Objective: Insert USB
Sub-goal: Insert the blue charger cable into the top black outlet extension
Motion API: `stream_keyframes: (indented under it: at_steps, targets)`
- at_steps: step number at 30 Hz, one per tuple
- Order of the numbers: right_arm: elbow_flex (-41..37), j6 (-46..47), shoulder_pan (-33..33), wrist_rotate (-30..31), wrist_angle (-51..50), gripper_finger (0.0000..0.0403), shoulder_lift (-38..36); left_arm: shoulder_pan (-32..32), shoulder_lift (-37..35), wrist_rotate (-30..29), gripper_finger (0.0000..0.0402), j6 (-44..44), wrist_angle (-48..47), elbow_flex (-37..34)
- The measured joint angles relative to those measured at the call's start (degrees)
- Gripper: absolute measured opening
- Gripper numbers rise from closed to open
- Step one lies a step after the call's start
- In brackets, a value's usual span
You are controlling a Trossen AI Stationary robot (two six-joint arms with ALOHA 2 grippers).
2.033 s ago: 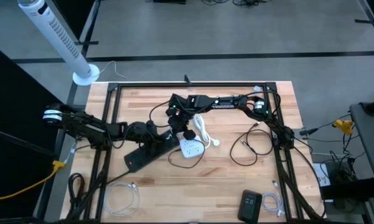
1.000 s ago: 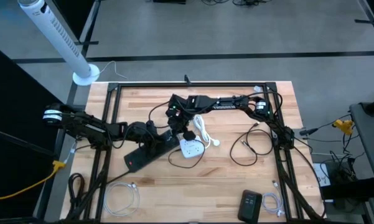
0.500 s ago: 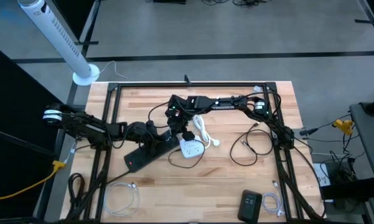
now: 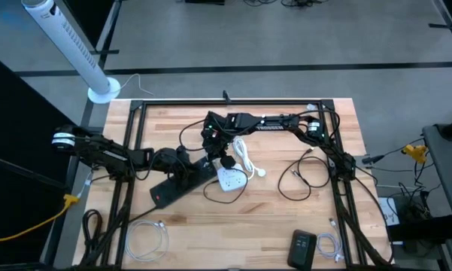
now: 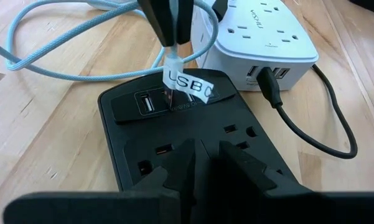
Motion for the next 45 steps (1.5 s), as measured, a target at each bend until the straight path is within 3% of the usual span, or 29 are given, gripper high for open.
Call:
stream_keyframes:
  at_steps: [30,45]
  targets:
    - [0.4,1.1,0.0,-0.1,-2.2,0.0000,-0.1,-0.1,0.0,-0.3,0.0064,-0.1,0.0,0.0]
    - [0.6,2.2,0.4,-0.4,1.9,0.0000,1.9,-0.1,0.0,-0.4,0.0064,-0.1,0.1,0.0]
